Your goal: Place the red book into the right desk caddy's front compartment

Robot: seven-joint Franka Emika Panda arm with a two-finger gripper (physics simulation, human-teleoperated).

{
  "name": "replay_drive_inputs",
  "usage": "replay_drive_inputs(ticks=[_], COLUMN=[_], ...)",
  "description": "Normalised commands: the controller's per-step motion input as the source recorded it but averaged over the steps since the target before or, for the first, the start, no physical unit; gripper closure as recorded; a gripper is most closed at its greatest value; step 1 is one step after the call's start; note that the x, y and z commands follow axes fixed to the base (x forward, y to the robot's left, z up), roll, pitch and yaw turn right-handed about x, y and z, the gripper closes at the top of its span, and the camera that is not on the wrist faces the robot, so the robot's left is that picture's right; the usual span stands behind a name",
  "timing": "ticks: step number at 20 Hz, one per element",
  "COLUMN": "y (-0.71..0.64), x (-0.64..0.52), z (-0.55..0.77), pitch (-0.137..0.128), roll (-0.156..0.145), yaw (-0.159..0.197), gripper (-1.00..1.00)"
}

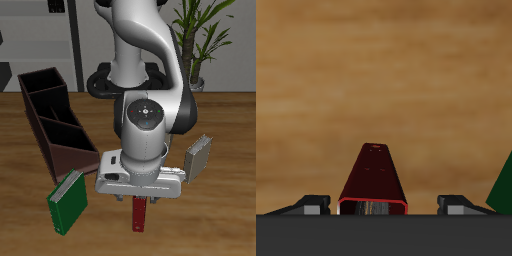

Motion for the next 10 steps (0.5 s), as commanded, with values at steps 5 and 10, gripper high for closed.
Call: replay_drive_inputs(ticks=[5, 10], y=[0.05, -0.11], x=[-0.07, -0.19], z=[0.04, 0.34], pitch=[-0.004, -0.039], roll=[0.024, -0.009], yaw=[-0.004, 0.006], gripper=[1.0, 1.0])
